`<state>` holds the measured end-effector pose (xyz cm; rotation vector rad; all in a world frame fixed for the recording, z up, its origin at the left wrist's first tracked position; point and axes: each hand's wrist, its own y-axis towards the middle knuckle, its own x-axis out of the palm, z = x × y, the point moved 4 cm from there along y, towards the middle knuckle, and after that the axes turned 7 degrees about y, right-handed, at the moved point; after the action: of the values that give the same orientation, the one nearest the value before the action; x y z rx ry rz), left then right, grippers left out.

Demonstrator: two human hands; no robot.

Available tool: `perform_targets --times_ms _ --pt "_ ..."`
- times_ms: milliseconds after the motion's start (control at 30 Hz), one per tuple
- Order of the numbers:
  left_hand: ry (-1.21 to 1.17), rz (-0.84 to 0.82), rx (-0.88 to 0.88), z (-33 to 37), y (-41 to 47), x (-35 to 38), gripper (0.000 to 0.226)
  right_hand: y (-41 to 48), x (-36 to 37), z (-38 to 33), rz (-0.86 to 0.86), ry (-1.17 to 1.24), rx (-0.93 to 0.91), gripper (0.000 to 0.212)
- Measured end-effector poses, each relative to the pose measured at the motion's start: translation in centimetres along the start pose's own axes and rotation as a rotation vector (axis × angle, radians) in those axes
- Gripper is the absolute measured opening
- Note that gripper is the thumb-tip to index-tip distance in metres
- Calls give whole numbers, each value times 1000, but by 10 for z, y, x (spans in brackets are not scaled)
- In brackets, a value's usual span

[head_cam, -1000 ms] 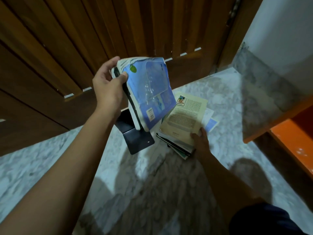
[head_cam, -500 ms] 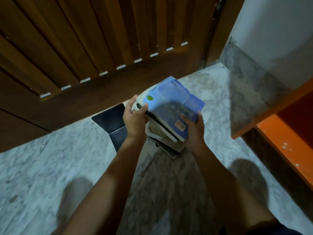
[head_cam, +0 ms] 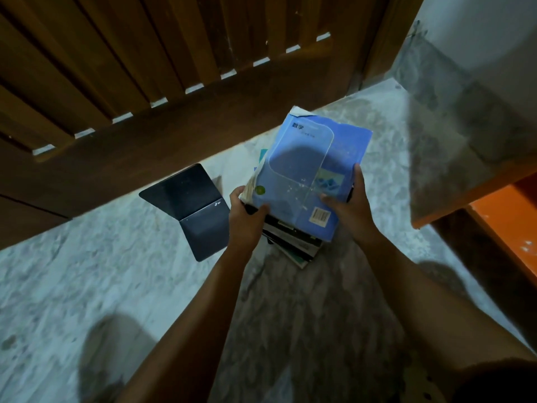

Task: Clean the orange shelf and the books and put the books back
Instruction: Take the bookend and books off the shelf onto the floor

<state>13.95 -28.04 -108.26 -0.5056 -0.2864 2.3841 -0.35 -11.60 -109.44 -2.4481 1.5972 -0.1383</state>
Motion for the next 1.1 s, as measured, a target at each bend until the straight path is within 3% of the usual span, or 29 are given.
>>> perform_targets --times_ms 267,500,600,767,900,1100 --pt "213 -8 127 -2 10 -3 44 12 2 1 38 -113 -68 77" --pt "576 -94 115 83 -23 -43 35 -16 -1 -75 -26 -368 205 58" --pt "692 -239 160 147 -42 -58 33 -33 4 -138 -92 -453 240 54" --pt "917 -422 125 258 -71 -90 52 -59 13 -277 -234 -599 182 37" --pt "985 -444 233 366 -104 -102 49 -82 4 -389 -339 -651 131 50" --pt "982 -387 413 514 -143 -102 42 -104 -26 -540 -370 -712 26 43"
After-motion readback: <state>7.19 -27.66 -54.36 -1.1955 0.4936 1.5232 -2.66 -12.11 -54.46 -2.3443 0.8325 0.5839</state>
